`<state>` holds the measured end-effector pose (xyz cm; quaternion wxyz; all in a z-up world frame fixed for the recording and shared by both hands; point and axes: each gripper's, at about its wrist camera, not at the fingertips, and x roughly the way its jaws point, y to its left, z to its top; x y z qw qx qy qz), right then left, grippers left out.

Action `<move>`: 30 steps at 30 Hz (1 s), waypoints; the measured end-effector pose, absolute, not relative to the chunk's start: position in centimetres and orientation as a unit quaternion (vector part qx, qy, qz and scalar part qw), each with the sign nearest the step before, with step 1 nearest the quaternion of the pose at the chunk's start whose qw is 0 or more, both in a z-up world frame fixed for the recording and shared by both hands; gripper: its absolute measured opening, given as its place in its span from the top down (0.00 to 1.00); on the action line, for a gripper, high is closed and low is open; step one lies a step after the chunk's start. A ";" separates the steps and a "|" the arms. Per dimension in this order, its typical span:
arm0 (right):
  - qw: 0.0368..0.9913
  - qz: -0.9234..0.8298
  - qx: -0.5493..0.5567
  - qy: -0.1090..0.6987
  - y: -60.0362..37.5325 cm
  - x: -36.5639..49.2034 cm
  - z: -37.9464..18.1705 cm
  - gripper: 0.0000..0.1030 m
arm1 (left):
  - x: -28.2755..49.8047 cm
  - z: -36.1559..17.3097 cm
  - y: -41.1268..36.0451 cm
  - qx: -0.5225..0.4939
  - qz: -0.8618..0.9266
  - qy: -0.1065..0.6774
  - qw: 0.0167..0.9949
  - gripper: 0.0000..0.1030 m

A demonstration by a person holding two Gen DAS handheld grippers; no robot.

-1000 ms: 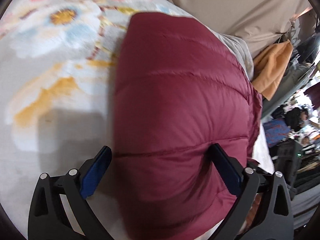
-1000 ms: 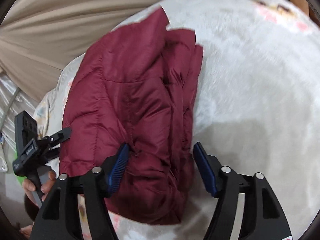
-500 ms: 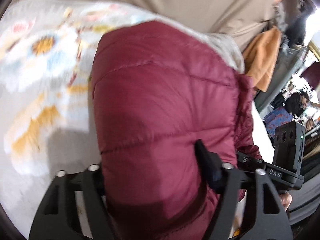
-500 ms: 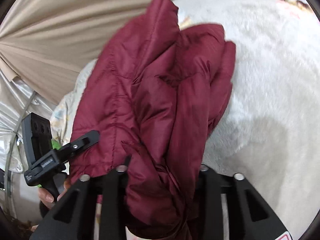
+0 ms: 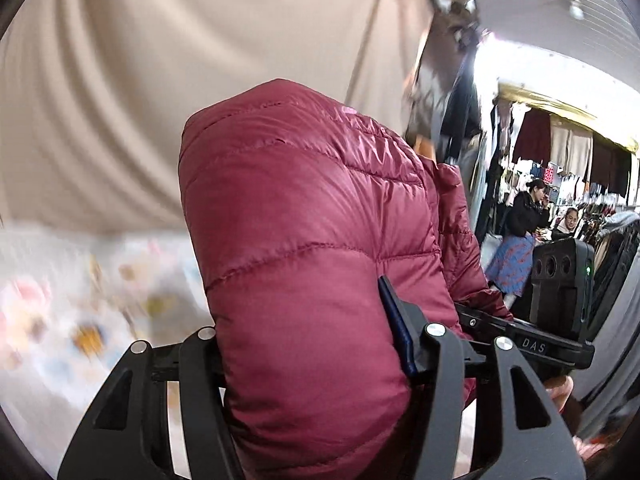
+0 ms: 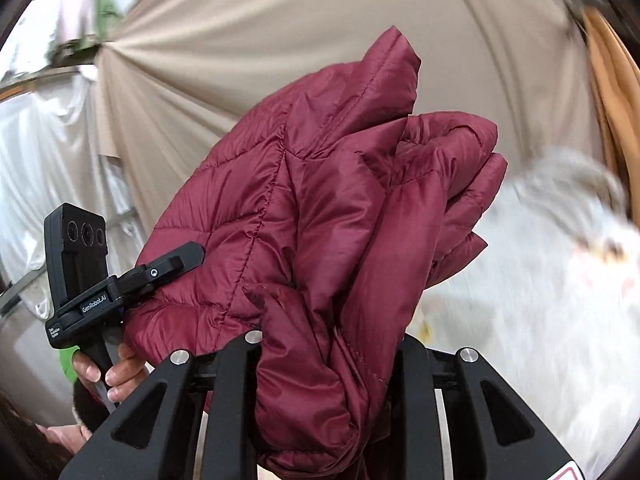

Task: Fold large clothes

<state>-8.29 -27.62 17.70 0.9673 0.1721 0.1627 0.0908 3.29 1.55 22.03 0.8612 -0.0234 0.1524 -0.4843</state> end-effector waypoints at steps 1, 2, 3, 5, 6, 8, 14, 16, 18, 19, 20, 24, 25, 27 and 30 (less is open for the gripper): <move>0.969 0.100 0.166 0.151 -27.2 -7.9 18.6 0.77 | 3.3 23.1 2.4 -0.021 -0.479 0.130 0.868 0.46; 0.971 0.114 0.162 0.138 -26.6 -7.2 19.7 0.77 | 3.4 23.5 2.9 -0.018 -0.476 0.119 0.871 0.45; 0.971 0.124 0.160 0.131 -26.5 -6.6 20.2 0.76 | 3.8 24.2 3.8 -0.014 -0.469 0.103 0.877 0.44; 0.968 0.150 0.163 0.121 -25.8 -4.3 21.0 0.76 | 5.4 24.6 5.4 -0.009 -0.452 0.086 0.888 0.43; 0.964 0.165 0.170 0.118 -25.4 -2.9 21.1 0.76 | 6.4 24.5 6.0 -0.008 -0.443 0.085 0.892 0.43; 0.958 0.185 0.183 0.120 -25.4 0.3 20.7 0.75 | 8.8 23.6 7.1 -0.011 -0.426 0.092 0.900 0.43; 0.924 0.201 0.241 0.218 -21.3 12.9 10.7 0.72 | 18.3 13.6 8.7 -0.025 -0.367 0.202 0.908 0.41; 0.909 0.179 0.256 0.277 -20.5 16.1 5.4 0.70 | 21.5 8.1 8.5 -0.033 -0.340 0.270 0.900 0.41; 0.890 0.153 0.260 0.341 -20.4 18.1 -0.1 0.70 | 24.1 2.0 8.1 -0.034 -0.304 0.348 0.886 0.34; 0.880 0.134 0.255 0.377 -20.1 19.0 -2.8 0.60 | 24.7 -0.5 8.4 -0.045 -0.281 0.370 0.884 0.29; 0.875 0.132 0.267 0.382 -20.5 18.7 -5.4 0.52 | 24.4 -1.7 9.3 -0.071 -0.284 0.354 0.888 0.25; 0.861 0.138 0.304 0.384 -22.8 16.8 -5.3 0.51 | 22.1 -0.7 11.7 -0.099 -0.284 0.343 0.890 0.24; 0.873 0.124 0.280 0.379 -22.8 15.9 -4.6 0.51 | 21.3 0.2 12.3 -0.091 -0.277 0.332 0.897 0.24; 0.902 0.087 0.231 0.355 -23.4 13.3 -2.0 0.56 | 19.3 2.6 12.6 -0.065 -0.259 0.302 0.915 0.24; 0.931 0.070 0.185 0.308 -22.6 11.5 2.0 0.69 | 17.4 5.9 12.5 -0.033 -0.234 0.275 0.932 0.24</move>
